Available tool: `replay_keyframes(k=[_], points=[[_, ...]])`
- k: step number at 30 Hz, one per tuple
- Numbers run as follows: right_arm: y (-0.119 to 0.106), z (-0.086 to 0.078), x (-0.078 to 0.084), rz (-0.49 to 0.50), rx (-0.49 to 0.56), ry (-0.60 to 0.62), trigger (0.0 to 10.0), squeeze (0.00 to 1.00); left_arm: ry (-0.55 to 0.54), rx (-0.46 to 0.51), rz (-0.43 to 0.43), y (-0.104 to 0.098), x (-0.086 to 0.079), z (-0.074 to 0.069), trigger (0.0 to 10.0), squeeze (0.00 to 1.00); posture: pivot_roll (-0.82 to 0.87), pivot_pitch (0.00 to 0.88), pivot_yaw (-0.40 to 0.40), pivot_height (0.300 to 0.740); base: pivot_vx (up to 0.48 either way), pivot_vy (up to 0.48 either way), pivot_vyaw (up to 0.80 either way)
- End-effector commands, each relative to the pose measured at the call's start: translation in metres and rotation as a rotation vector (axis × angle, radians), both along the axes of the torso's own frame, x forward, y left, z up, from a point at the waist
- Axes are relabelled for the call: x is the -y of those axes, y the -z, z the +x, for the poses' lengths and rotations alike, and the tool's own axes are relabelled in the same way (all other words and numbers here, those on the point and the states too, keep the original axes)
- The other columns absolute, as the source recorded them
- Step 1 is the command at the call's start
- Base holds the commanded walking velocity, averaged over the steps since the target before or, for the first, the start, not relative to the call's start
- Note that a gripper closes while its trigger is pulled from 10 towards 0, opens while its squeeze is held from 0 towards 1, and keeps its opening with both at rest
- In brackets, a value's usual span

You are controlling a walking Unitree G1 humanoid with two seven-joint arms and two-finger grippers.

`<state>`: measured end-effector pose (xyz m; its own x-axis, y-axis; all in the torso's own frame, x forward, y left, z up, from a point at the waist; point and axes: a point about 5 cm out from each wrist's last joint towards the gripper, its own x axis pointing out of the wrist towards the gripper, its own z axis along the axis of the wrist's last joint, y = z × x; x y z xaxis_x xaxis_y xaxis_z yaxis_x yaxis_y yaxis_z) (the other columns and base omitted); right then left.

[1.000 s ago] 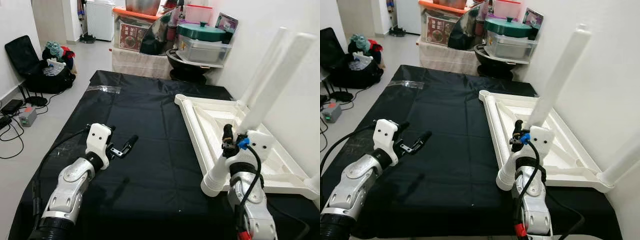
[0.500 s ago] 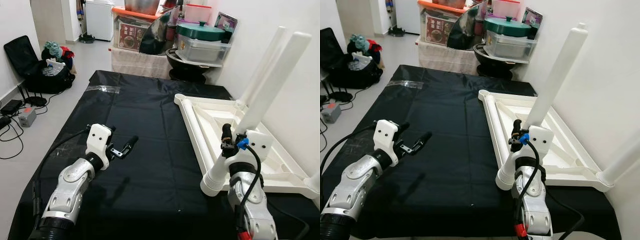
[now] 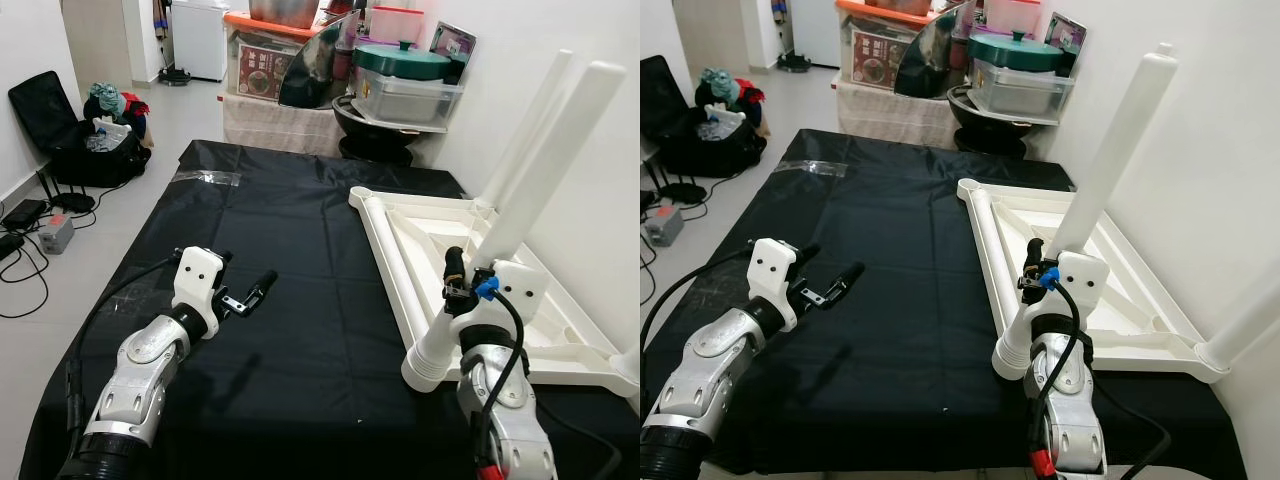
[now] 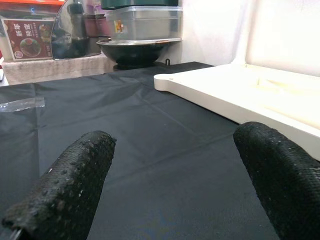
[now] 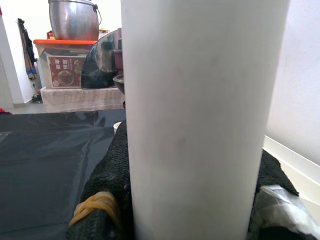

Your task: Building children table

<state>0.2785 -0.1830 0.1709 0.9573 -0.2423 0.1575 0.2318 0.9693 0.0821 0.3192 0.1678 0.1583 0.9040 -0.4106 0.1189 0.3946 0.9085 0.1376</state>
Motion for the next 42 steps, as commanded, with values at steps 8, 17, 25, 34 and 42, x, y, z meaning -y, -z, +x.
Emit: replay_keyframes(k=[8,17,25,34,42], points=[[0.032,-0.004,0.009,0.001,-0.163,0.04,10.0,0.04,0.015,-0.001,0.008,0.0,0.005,0.002,10.0,0.0,0.04,0.0,-0.096,0.74,0.0,0.0,0.0],[0.027,-0.005,0.01,-0.013,-0.144,0.039,10.0,0.43,0.013,-0.002,0.005,0.001,0.005,0.003,10.0,0.0,0.04,0.0,-0.097,0.74,0.0,0.0,0.0],[0.023,-0.006,0.012,-0.02,-0.128,0.041,10.0,1.0,0.015,-0.003,0.005,0.001,0.005,0.003,10.0,0.0,0.03,0.0,-0.095,0.74,0.0,0.0,0.0],[0.016,-0.007,0.012,-0.029,-0.081,0.045,10.0,1.0,0.019,-0.003,0.004,0.002,0.005,0.004,10.0,0.0,0.03,0.0,-0.089,0.74,0.0,0.0,0.0],[0.023,-0.007,0.01,-0.016,-0.128,0.026,10.0,1.0,0.019,-0.004,0.006,0.002,0.005,0.004,10.0,0.0,0.03,0.0,-0.089,0.74,0.0,0.0,0.0]])
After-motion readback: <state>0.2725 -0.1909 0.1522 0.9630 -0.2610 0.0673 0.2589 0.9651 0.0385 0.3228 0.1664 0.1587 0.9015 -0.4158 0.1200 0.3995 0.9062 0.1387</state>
